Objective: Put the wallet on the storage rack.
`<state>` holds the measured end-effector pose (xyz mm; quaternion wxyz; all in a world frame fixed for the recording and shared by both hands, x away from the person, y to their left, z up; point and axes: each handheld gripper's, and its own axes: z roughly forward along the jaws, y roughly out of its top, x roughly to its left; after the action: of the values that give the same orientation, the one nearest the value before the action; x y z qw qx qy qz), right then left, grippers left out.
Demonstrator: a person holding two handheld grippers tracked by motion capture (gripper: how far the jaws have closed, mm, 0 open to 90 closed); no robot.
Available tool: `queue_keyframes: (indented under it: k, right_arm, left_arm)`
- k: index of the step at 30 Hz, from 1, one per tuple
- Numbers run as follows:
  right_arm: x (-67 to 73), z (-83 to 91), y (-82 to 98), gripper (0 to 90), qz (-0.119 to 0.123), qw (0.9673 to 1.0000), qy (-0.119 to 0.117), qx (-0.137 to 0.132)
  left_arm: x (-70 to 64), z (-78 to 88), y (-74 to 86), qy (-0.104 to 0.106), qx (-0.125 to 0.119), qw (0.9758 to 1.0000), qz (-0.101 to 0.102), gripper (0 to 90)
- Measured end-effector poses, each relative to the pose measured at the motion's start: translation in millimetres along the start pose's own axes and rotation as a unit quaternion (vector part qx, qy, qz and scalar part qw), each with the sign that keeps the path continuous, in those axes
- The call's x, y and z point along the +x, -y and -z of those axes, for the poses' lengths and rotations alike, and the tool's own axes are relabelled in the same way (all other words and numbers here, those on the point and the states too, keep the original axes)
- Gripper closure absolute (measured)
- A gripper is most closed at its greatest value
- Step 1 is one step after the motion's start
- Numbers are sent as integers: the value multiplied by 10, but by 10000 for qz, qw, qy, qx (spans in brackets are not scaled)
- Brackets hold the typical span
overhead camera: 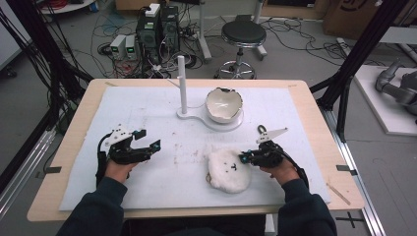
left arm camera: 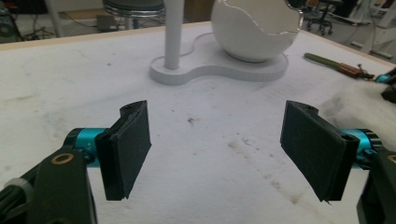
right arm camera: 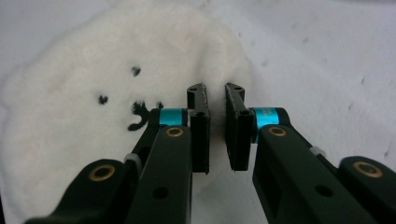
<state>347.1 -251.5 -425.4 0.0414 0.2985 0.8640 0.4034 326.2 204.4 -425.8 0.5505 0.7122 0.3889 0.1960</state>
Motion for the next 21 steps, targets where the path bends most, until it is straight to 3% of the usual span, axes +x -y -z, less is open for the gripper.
queue_keyframes:
  k: [1,2,3,4,5,8,11,12,15,16,18,19,20,21]
  right_arm:
    - [0,0,0,838,0,10000,0,0]
    - [24,29,-31,840,21,9998,20,-201]
    - [55,69,-90,840,75,9982,44,-586]
    - [55,69,-90,840,75,9982,44,-586]
    - [73,83,-127,841,68,9962,38,-862]
    - [147,79,-216,841,30,9916,169,-1286]
    - [185,79,-246,842,8,9894,150,-1446]
    - [222,84,-267,843,18,9871,90,-1601]
    - [251,88,-280,844,41,9855,80,-1692]
    - [277,96,-291,843,51,9830,48,-1832]
    - [290,103,-297,844,43,9815,21,-1916]
    - [299,105,-301,843,32,9805,-26,-1966]
    - [314,103,-305,843,40,9800,-16,-1989]
    - [314,103,-305,843,40,9800,-16,-1989]
  left_arm:
    - [-23,-17,3,70,12,10000,18,243]
    - [-47,-35,4,136,36,9999,16,243]
    - [-65,-51,6,208,54,9998,13,242]
    - [-102,-84,10,322,93,9994,16,242]
    - [-137,-112,11,430,121,9990,9,243]
    - [-283,-228,6,812,188,9965,-62,244]
    - [-371,-302,14,961,267,9950,-93,234]
    - [-436,-353,20,974,340,9946,-150,228]
    - [-580,-478,34,1195,438,9916,-218,228]
    - [-695,-588,53,1388,570,9882,-298,228]
    - [-741,-634,63,1427,654,9870,-347,228]
    - [-786,-676,76,1493,736,9854,-370,228]
    - [-854,-738,97,1593,951,9819,-383,236]
    - [-854,-738,97,1593,951,9819,-383,270]
